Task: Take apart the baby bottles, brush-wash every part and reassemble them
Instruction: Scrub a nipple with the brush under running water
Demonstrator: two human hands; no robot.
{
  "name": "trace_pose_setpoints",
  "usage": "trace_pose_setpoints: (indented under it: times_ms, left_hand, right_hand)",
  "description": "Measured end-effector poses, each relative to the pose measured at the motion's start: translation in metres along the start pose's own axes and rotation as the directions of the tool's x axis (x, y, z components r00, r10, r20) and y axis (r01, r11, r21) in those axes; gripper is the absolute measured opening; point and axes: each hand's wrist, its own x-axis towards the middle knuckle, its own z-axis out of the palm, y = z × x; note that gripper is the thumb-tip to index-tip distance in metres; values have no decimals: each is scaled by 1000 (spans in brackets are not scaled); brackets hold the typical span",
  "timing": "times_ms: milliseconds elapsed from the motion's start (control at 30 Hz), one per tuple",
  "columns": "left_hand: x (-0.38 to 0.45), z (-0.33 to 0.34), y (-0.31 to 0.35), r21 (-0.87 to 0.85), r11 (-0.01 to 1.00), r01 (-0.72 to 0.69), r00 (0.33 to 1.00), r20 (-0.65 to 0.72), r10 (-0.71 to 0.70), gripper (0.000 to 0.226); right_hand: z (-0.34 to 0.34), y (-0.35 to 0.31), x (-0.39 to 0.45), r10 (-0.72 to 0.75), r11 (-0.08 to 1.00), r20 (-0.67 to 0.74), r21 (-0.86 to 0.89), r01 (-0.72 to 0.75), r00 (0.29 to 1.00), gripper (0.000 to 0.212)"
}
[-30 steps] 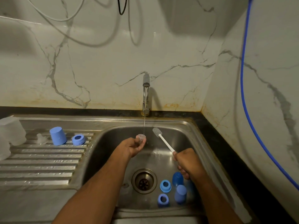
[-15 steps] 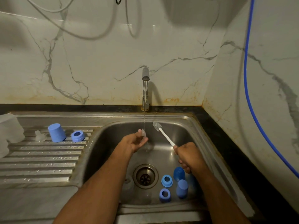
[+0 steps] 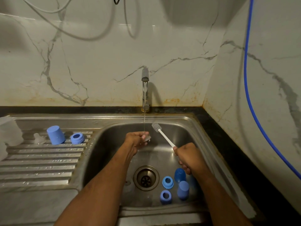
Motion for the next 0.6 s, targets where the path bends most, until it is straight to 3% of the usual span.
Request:
trace_pose_setpoints:
  times_ms: [167,333,467,600]
  left_hand:
    - [-3,-7,8,-189,959,210,971,154,-183,31]
    - [4,-12,3,-514,761,396,918,210,-336,13]
    - [3,-10,2,-535,734,418,908,248,-337,16]
    - [1,-7,8,-484,795,365,931,202,-304,11]
  right_hand:
    - [4,-4,-5,40,999,-3,19,-40,999,32]
    - [7,-6,-9,26,1000,-26,11,-25,999,34]
    - [4,-5,-7,28,999,-1,17,-28,1000,33]
    - [4,-7,-5,55,998,3,25,-55,998,34]
